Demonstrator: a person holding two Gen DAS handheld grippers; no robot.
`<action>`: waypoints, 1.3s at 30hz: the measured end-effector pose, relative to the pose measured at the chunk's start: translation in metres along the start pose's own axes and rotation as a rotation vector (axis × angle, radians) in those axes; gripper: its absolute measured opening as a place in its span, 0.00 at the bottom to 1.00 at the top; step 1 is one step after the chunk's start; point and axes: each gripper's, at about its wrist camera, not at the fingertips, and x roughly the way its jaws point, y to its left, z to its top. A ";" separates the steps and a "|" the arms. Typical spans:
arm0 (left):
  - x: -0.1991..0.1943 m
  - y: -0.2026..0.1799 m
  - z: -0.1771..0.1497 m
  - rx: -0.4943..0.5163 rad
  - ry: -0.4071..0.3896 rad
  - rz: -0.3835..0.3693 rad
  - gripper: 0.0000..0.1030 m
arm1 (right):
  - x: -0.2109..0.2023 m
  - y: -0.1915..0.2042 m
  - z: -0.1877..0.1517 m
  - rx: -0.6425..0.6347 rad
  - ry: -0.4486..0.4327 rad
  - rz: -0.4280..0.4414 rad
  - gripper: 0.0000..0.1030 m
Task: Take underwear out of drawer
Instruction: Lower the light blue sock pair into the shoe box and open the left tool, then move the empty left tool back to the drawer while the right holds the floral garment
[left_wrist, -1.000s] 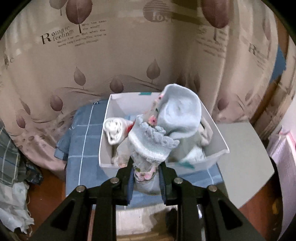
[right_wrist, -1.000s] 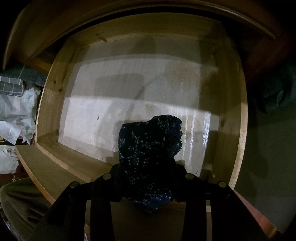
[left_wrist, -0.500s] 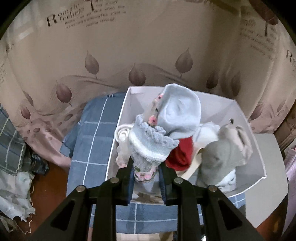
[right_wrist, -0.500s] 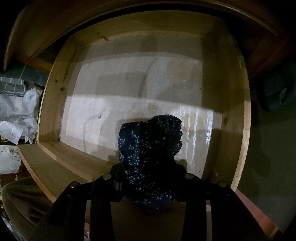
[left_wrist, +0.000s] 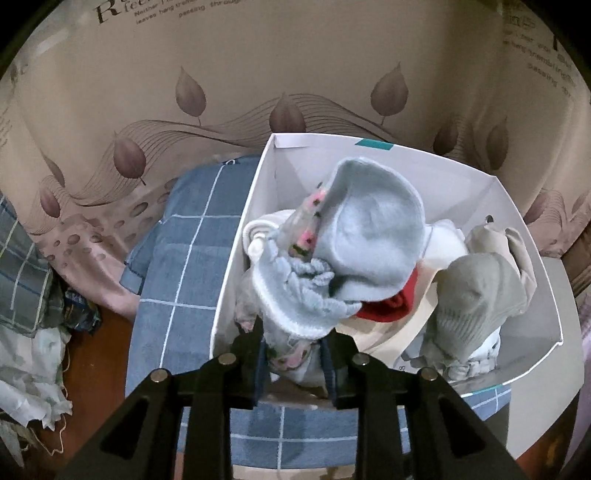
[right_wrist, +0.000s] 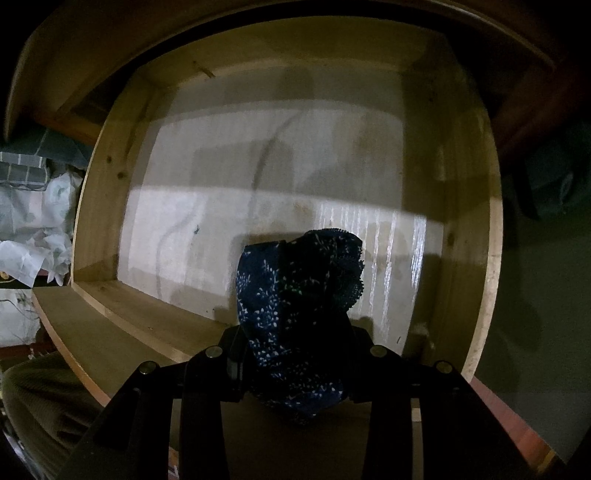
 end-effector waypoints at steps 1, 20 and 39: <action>0.000 0.001 0.000 0.003 0.004 0.004 0.28 | 0.000 0.000 0.000 -0.001 0.001 -0.001 0.35; -0.038 -0.003 -0.014 0.077 -0.081 -0.002 0.45 | 0.002 -0.001 -0.001 -0.010 0.000 -0.006 0.35; -0.081 0.013 -0.111 0.111 -0.203 0.059 0.47 | 0.005 -0.002 -0.002 -0.011 -0.003 -0.012 0.35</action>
